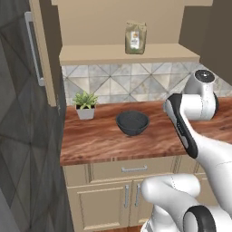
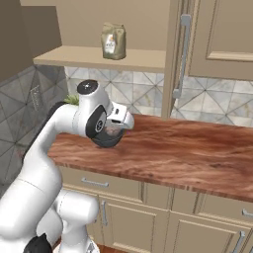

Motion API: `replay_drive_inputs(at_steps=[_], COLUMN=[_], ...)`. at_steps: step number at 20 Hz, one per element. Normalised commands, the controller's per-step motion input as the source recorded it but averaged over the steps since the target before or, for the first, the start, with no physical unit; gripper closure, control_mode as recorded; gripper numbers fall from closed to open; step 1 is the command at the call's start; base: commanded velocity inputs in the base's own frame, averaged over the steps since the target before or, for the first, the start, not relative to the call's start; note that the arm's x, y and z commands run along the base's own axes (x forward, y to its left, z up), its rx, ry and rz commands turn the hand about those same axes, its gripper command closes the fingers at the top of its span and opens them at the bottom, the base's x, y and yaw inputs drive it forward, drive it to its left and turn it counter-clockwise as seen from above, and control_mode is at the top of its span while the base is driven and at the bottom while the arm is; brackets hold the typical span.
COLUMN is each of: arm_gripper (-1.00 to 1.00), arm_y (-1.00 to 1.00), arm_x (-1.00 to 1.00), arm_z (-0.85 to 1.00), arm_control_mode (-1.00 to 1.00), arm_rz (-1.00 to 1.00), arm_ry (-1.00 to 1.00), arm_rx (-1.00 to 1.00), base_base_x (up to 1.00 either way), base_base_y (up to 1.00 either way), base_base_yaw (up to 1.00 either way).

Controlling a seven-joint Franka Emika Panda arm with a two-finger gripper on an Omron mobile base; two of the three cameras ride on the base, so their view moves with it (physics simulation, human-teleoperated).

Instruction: Pick the egg and butter from the fridge and place them by the bowl for mixing.

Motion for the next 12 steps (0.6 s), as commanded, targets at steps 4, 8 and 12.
replay_drive_inputs(at_steps=[4,8,12], arm_gripper=[1.00,1.00,1.00], arm_y=[-0.32,-0.19,-0.08], arm_x=[0.56,0.60,0.69], arm_z=[-0.40,-0.33,-0.30], arm_control_mode=[-1.00,-1.00,-1.00], arm_rz=[0.03,0.02,0.01], arm_ry=[0.00,0.02,0.02], arm_rx=[0.00,0.00,0.00], base_base_x=[0.00,0.00,0.00], base_base_y=[0.00,0.00,0.00], base_base_yaw=[0.00,0.00,0.00])
